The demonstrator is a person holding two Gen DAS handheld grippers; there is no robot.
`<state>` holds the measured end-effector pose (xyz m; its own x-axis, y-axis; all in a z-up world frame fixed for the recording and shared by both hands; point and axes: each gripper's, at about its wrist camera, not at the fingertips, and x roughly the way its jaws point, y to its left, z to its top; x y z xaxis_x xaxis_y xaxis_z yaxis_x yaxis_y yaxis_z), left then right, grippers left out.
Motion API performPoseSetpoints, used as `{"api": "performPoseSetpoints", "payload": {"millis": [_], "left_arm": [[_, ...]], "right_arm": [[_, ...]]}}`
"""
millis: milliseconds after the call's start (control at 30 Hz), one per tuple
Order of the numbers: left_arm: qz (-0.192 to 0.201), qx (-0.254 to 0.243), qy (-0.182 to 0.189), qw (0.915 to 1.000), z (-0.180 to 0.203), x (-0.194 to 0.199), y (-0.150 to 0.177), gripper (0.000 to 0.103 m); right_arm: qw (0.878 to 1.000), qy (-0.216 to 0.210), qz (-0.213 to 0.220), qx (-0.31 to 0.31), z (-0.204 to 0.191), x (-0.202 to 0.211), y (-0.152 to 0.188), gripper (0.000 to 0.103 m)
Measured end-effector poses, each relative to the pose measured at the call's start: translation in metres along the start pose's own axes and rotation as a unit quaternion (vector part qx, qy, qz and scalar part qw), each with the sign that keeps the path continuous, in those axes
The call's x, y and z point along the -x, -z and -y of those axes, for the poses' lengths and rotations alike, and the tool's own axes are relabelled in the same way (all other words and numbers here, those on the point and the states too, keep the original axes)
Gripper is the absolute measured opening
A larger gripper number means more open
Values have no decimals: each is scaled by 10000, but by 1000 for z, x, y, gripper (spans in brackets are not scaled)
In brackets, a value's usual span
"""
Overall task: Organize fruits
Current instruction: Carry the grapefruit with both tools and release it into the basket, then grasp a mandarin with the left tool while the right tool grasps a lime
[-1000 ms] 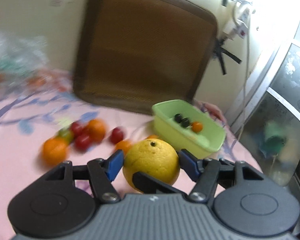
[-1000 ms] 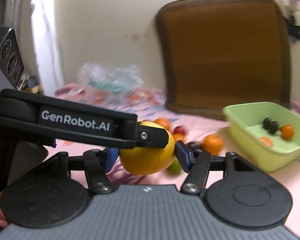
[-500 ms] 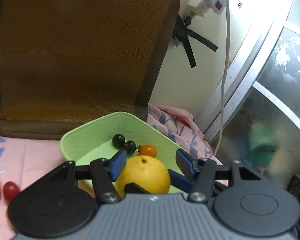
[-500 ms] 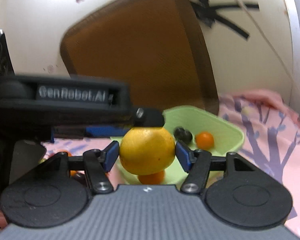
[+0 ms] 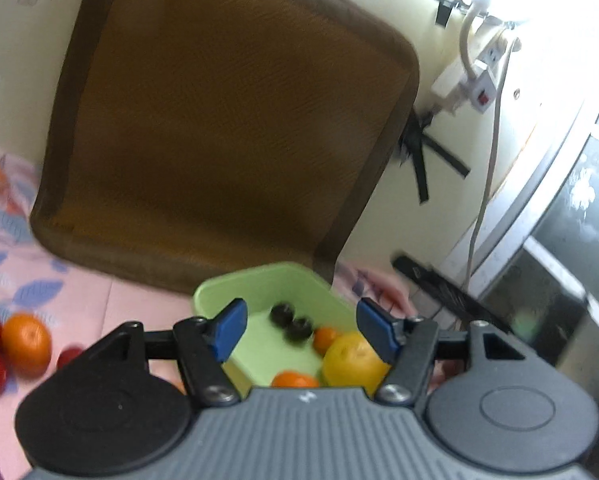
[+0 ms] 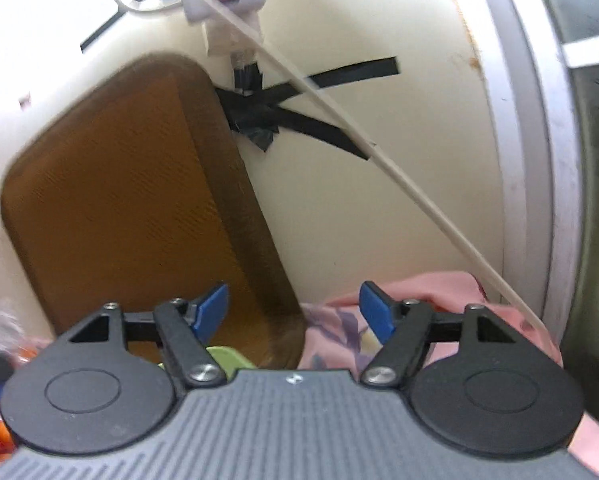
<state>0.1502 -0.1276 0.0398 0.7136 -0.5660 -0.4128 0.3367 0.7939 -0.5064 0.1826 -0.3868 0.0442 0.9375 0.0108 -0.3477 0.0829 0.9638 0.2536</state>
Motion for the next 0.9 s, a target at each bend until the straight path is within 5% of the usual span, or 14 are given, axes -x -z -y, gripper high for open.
{"api": "performPoseSetpoints", "payload": {"millis": [133,267,367,500,700,900], "left_arm": [[52,186,-67,9998,-24,24,4,61],[337,315,-439,9980,-54,57,-1,61],[491,478,-692,9952,-74,79,-1,61],[599,497,-1017,9918,-92,105,3,61],[558,119,-1689,9840,-112,142,18,64],[459,147,-1850,9815,-137,165,32,64]], "right_arm": [[9990,-150,-88,423,-11,-24,11,74],[9923,83,591,1086,-37,-7,28,76],[9866,-245,586,1502,-57,-2,39,79],[9616,-112,838,2612,-97,11,60,79],[9662,70,599,2505,-108,47,64,79],[9572,263,518,2837,-130,84,80,88]]}}
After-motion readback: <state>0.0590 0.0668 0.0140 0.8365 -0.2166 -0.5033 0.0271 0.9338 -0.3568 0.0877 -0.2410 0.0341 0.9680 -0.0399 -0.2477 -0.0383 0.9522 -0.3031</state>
